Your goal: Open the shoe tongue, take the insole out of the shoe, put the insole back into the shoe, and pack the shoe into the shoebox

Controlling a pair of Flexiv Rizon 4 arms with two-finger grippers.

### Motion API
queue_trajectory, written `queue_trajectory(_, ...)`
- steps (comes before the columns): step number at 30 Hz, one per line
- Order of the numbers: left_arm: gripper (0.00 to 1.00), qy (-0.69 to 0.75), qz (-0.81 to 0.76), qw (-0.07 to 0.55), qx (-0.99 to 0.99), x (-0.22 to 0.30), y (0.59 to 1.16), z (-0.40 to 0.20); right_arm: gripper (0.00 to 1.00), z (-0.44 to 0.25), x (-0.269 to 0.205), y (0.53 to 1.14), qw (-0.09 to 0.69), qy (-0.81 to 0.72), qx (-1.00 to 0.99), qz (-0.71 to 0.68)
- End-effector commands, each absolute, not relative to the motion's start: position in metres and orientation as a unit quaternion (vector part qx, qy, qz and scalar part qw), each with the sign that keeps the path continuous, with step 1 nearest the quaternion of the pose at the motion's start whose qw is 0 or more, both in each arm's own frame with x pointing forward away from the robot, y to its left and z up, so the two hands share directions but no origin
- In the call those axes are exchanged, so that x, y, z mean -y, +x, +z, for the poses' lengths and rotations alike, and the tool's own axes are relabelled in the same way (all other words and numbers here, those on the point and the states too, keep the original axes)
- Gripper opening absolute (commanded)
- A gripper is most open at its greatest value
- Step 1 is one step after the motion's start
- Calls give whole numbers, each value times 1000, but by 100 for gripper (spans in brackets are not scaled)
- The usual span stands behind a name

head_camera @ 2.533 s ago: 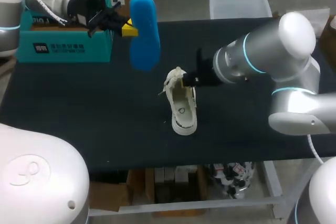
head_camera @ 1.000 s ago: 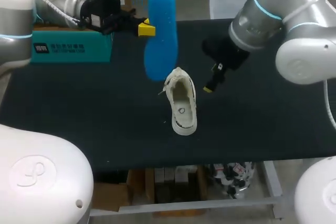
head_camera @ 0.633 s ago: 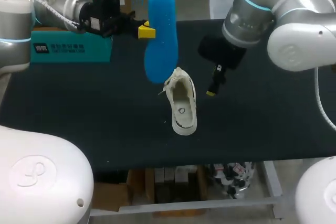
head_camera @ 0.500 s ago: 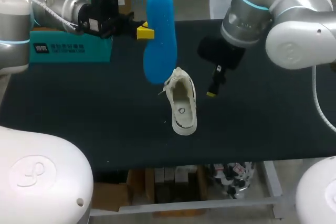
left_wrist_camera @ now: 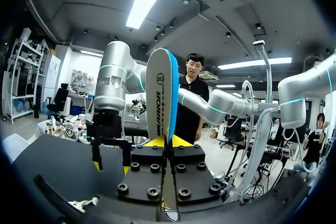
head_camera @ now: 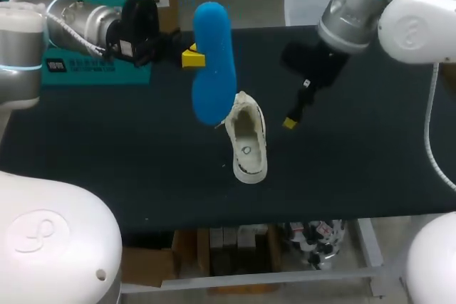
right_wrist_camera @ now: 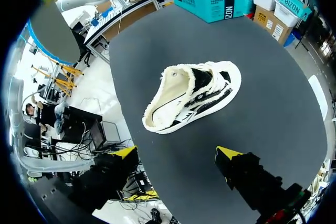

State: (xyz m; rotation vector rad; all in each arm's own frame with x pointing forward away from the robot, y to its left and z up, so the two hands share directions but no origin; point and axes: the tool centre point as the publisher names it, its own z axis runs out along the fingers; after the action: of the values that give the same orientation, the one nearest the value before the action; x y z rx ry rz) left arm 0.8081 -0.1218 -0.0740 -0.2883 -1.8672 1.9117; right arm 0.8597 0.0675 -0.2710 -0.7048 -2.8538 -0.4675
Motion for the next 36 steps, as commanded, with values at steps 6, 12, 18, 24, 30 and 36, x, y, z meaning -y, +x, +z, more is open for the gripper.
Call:
queue_trajectory(6,0,-140,697,233,664,124,812,-98,100,-249,-66,864,259,-251,921,-144)
queue_trajectory(12,0,-161,686,222,674,128,807,-111,100,-247,-66,862,311,-270,905,-103)
queue_trajectory(18,0,-198,672,199,685,126,801,-119,100,-247,-66,862,311,-270,905,-103)
queue_trajectory(24,0,-245,648,173,700,133,792,-130,100,-245,-64,860,312,-288,898,-115)
queue_trajectory(30,0,-280,617,144,721,146,786,-140,100,-251,-54,842,310,-377,864,-122)
queue_trajectory(36,0,-301,604,119,729,153,787,-146,100,-260,-44,818,284,-473,819,-155)
